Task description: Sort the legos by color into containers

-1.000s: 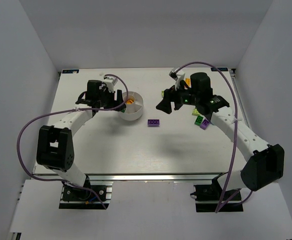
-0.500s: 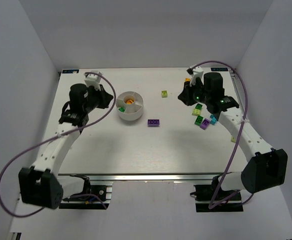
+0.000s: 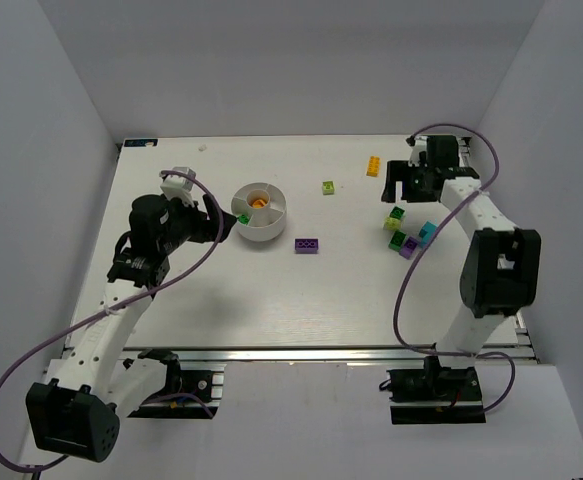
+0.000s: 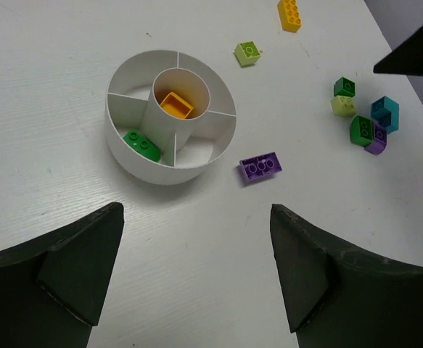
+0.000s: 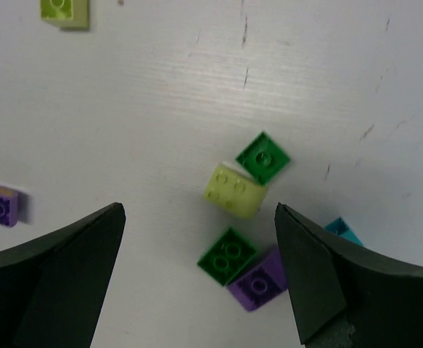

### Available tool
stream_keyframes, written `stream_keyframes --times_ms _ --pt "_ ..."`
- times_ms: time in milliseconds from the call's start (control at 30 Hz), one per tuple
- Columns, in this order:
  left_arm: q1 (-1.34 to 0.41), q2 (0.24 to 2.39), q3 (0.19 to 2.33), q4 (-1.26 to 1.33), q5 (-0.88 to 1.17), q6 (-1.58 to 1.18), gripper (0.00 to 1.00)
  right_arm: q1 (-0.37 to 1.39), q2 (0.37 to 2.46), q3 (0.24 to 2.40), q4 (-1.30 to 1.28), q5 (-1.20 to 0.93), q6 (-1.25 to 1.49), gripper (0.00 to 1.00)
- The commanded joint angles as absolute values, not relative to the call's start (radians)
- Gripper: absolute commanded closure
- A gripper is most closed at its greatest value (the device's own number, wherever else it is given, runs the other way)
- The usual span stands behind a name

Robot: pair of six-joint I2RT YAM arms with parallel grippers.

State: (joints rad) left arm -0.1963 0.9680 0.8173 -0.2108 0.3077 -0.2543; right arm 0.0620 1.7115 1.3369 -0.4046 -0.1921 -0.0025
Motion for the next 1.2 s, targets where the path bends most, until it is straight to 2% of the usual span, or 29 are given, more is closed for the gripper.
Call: stream_keyframes --times_ms 0,133,200,367,500,767,967,1167 --pt "-0.195 0.928 0.836 -0.238 0.282 -0.247 0.08 0.063 1.813 1.550 -0.416 -0.216 -0.038 0.11" --pt "-0.195 0.917 0.833 -0.233 0.268 -0.245 0.08 0.074 2.075 1.831 -0.468 -0.190 0.021 0.12" --pt "-0.195 0.919 0.830 -0.235 0.256 -0.241 0.08 0.084 2.141 1.931 -0.451 -0.155 0.054 0.13" --pt "-0.195 0.920 0.824 -0.235 0.238 -0.232 0.08 0.098 2.270 2.000 -0.388 -0.055 0.106 0.12" --pt "-0.195 0.925 0.816 -0.222 0.232 -0.226 0.08 0.100 2.301 1.987 -0.255 -0.040 0.147 0.11" --pt "-0.195 0.940 0.813 -0.219 0.238 -0.219 0.08 0.133 2.391 2.040 -0.209 0.037 0.193 0.11" --pt "-0.195 0.937 0.807 -0.212 0.241 -0.218 0.08 0.164 2.442 2.057 -0.179 0.115 0.218 0.17" --pt "-0.195 0.943 0.807 -0.215 0.242 -0.219 0.08 0.209 2.471 2.071 -0.176 0.224 0.199 0.32"
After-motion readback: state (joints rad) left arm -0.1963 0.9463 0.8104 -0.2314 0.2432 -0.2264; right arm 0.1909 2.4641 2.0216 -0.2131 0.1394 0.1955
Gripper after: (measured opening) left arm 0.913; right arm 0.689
